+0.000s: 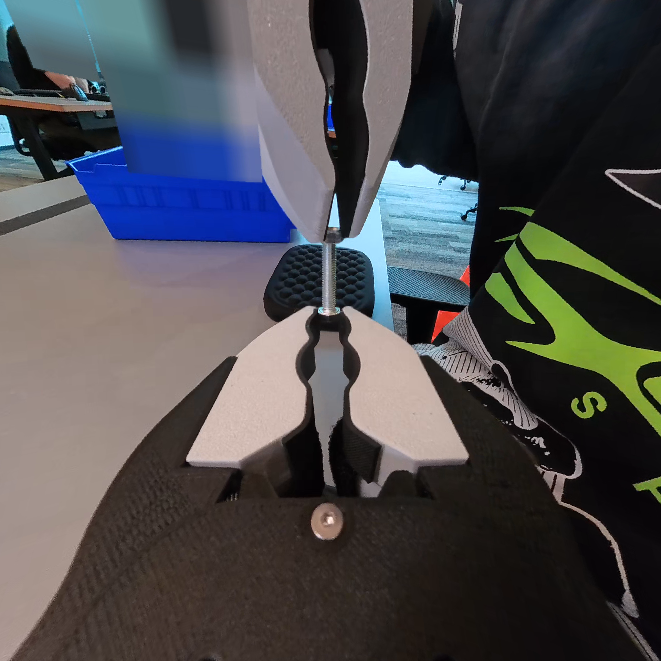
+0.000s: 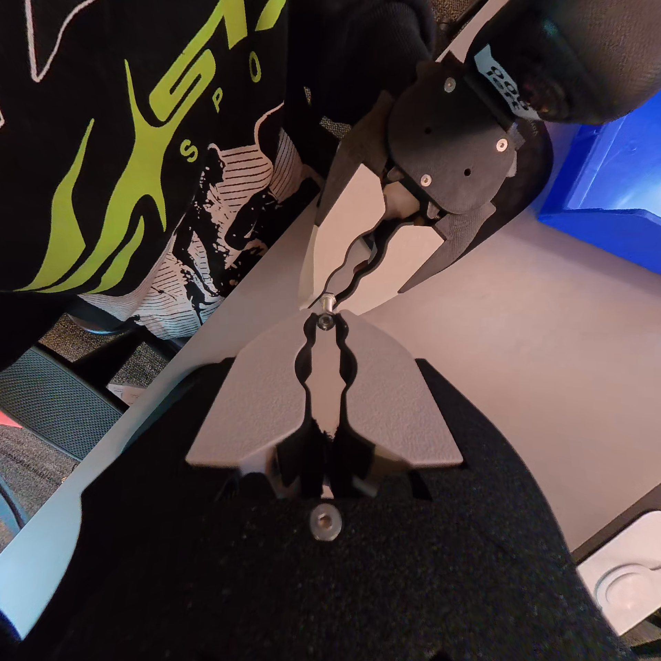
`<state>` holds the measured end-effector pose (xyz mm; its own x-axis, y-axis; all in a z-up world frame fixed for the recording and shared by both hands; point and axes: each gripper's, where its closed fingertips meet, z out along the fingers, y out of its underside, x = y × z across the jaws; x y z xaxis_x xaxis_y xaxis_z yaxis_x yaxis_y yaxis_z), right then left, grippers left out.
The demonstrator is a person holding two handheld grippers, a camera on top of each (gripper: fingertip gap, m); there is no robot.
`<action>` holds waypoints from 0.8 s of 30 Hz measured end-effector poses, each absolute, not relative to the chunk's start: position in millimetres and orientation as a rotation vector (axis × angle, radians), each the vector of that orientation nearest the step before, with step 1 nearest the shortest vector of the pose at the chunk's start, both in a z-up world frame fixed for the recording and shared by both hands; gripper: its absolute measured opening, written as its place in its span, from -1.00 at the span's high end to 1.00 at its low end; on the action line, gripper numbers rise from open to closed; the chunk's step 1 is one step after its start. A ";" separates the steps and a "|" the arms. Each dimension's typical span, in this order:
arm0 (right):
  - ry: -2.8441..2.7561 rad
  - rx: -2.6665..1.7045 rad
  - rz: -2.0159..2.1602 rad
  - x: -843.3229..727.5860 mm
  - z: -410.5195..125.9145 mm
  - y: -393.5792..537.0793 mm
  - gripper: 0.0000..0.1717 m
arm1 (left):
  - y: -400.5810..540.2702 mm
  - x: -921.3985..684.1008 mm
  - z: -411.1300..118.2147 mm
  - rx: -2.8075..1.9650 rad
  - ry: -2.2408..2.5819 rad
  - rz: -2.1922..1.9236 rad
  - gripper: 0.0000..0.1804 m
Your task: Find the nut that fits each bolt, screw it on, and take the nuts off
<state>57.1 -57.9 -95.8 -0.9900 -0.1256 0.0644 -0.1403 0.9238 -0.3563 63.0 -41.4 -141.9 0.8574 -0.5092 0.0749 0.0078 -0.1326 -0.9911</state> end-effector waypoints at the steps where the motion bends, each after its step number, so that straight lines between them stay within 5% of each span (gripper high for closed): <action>1: -3.039 0.212 0.564 56.9 -95.9 -57.9 0.88 | -41.5 62.7 -141.4 -1.652 0.393 -0.466 0.89; 9: -3.044 0.175 0.578 54.4 -96.2 -57.7 0.88 | -39.8 59.3 -141.2 -1.655 0.371 -0.435 0.89; 24: -2.995 -0.546 0.518 24.6 -98.3 -43.4 0.88 | -25.6 28.6 -141.5 -1.701 0.137 -0.201 0.89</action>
<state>24.6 -43.4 -98.3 -0.9360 0.3519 -0.0075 0.3339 0.8811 -0.3348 28.6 -25.6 -141.5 0.9770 -0.2064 0.0541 0.0253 -0.1394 -0.9899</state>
